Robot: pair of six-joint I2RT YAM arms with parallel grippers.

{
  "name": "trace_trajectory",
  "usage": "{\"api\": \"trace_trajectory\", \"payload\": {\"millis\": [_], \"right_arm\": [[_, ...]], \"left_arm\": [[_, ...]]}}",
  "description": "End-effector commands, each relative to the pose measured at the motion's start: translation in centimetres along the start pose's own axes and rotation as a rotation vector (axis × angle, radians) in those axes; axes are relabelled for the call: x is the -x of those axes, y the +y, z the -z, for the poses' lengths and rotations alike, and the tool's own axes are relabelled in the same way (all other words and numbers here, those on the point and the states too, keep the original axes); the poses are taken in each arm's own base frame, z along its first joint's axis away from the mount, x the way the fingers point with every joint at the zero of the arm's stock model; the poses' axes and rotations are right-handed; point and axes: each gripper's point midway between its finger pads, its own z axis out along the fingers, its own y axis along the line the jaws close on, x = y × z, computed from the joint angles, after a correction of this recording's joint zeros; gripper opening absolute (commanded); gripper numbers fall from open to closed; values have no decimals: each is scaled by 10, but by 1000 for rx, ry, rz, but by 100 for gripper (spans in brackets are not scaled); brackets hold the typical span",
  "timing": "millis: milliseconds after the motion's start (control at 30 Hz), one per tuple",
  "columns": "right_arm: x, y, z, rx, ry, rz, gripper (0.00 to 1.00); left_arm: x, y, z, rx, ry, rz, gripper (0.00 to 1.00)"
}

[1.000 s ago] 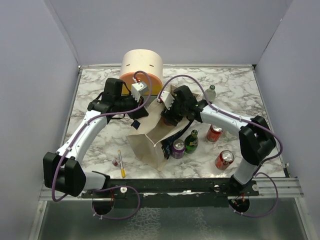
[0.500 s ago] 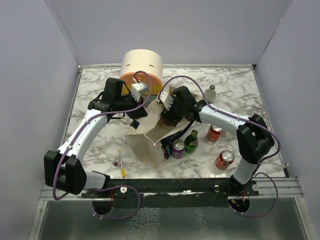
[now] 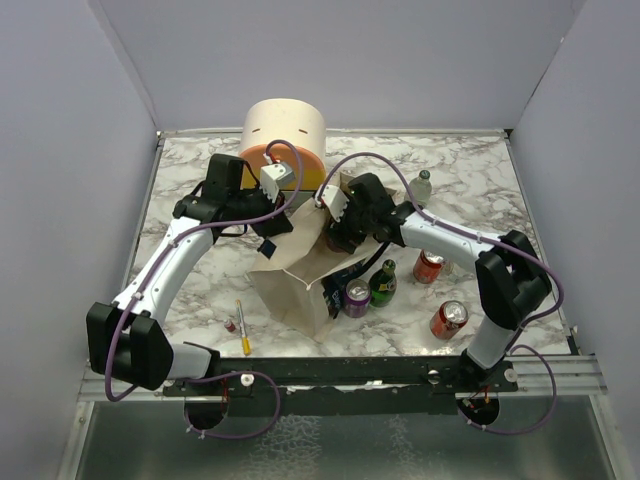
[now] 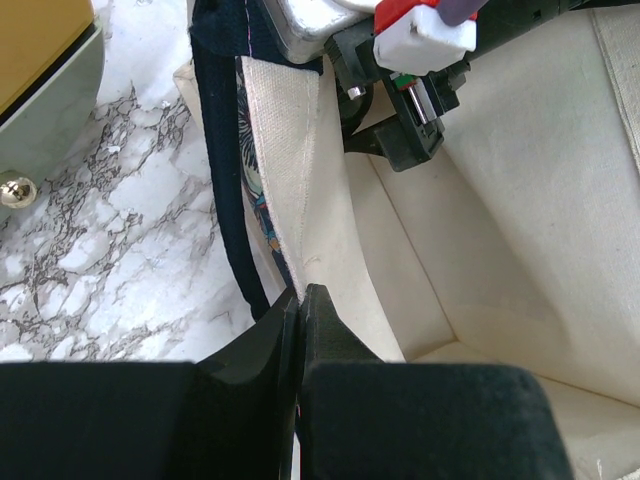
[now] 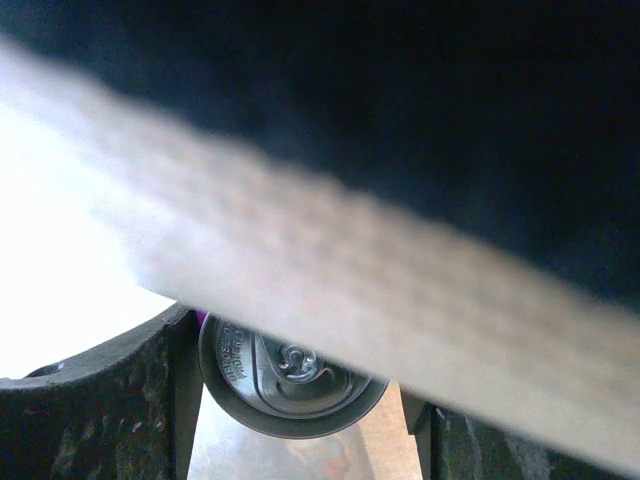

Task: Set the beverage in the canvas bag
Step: Place the drink in the canvas bag.

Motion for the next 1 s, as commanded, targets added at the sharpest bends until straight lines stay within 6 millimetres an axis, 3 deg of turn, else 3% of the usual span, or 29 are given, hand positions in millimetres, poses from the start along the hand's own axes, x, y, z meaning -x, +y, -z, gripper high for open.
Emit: {"api": "trace_trajectory", "payload": {"millis": [0,500,767,967], "right_arm": [[-31,2,1,12,90,-28,51],[-8,-1,6,26,46,-48,81],[12,-1,10,46,-6,-54,83],[17,-5,12,30,-16,-61,84]], "left_arm": [[-8,-2,14,30,31,7,0],[-7,-2,10,20,14,26,0],[-5,-1,8,19,15,27,0],[-3,1,7,21,12,26,0]]}}
